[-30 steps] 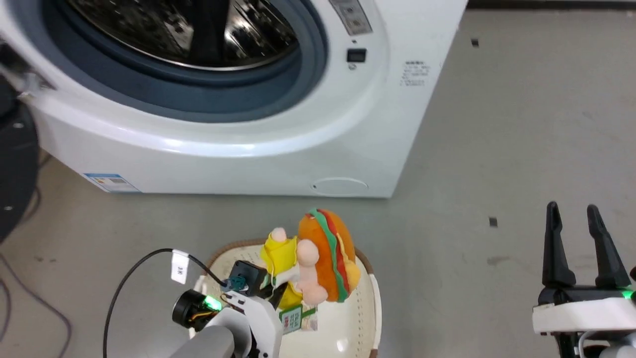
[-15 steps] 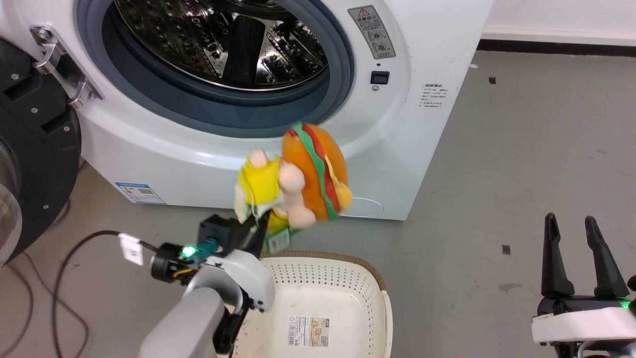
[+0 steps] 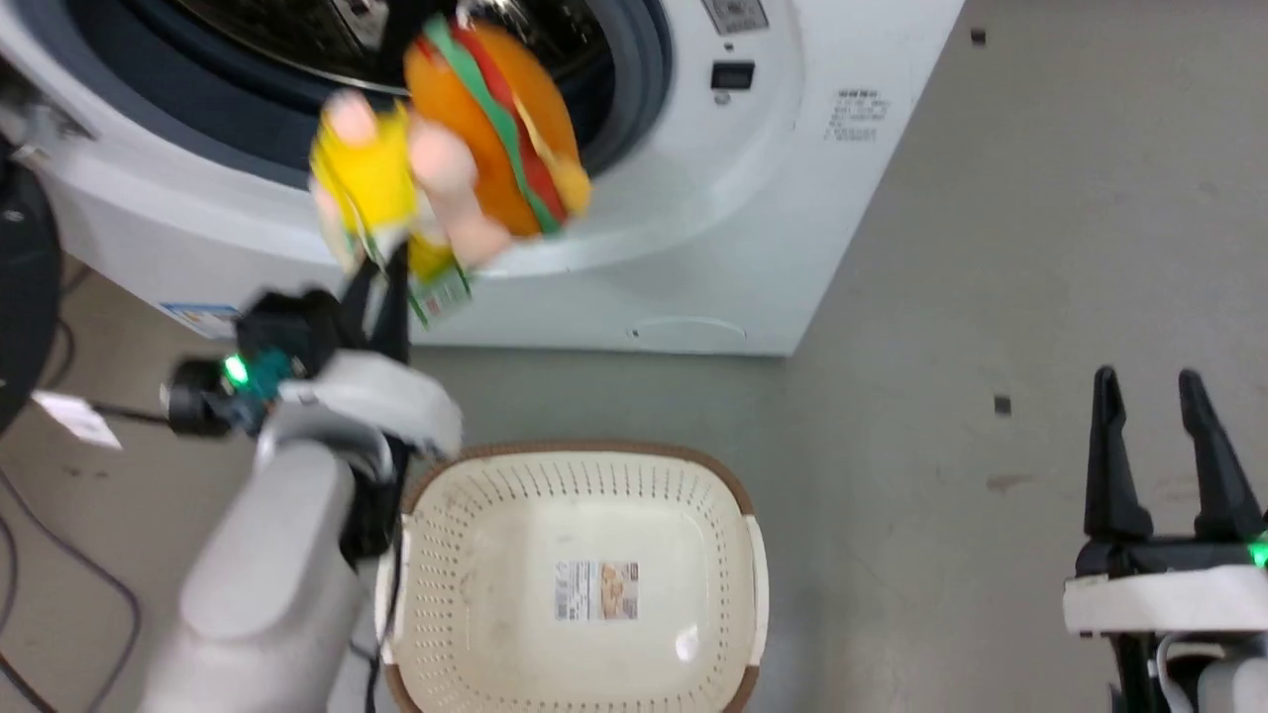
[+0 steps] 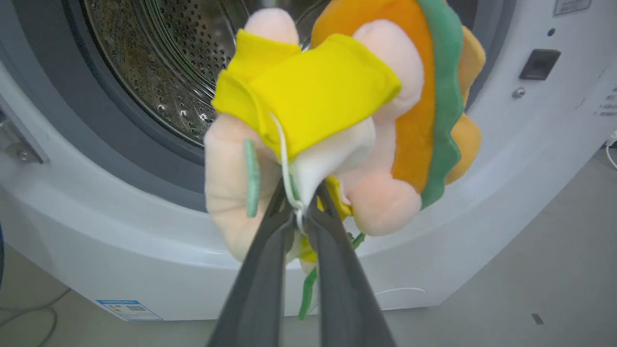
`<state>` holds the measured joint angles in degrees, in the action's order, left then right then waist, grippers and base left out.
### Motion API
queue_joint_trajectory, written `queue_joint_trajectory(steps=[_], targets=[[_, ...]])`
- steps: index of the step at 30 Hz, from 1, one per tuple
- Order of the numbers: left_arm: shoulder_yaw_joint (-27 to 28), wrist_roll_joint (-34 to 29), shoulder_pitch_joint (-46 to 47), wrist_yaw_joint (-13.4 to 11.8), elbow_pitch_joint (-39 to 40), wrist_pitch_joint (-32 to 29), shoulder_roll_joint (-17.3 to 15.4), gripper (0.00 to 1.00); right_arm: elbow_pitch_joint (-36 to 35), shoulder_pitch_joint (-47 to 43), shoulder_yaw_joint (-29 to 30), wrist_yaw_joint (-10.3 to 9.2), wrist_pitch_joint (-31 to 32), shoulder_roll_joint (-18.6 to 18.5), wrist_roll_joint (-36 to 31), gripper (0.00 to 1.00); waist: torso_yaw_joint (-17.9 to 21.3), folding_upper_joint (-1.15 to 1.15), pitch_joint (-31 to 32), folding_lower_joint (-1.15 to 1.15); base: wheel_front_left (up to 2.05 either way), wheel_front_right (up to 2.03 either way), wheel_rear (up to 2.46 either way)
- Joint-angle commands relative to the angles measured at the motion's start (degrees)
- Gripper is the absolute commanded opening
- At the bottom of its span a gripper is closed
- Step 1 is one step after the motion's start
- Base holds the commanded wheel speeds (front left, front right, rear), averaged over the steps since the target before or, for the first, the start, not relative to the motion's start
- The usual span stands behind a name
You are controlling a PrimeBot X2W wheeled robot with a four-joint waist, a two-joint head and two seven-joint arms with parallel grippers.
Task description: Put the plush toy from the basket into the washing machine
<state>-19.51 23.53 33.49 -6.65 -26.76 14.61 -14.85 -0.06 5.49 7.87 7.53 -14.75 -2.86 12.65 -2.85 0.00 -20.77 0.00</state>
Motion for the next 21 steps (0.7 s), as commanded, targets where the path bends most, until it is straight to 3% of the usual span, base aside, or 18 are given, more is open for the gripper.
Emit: queue_joint_trajectory(steps=[1,13,21], targets=[[0.89,-0.69,2.21,0.4,0.17,0.39,0.14,0.0,-0.35,1.21,0.15,-0.04,-0.25,-0.01,0.0,1.0,1.32,0.0,-3.22,0.0,0.0,0.0,0.0],[11.02,-6.66,20.96,1.39,-5.43,0.39,-0.92,0.0,-1.91,7.73,-0.87,-0.04,-0.25,-0.01,1.06,1.0,5.93,0.0,-15.52,0.0,0.0,0.0,0.0],[15.13,-8.82,33.84,1.87,-9.48,0.39,-3.42,0.0,-3.56,11.26,-1.12,-0.04,-0.25,-0.01,2.13,1.0,8.2,0.0,-22.51,0.0,0.0,0.0,0.0]])
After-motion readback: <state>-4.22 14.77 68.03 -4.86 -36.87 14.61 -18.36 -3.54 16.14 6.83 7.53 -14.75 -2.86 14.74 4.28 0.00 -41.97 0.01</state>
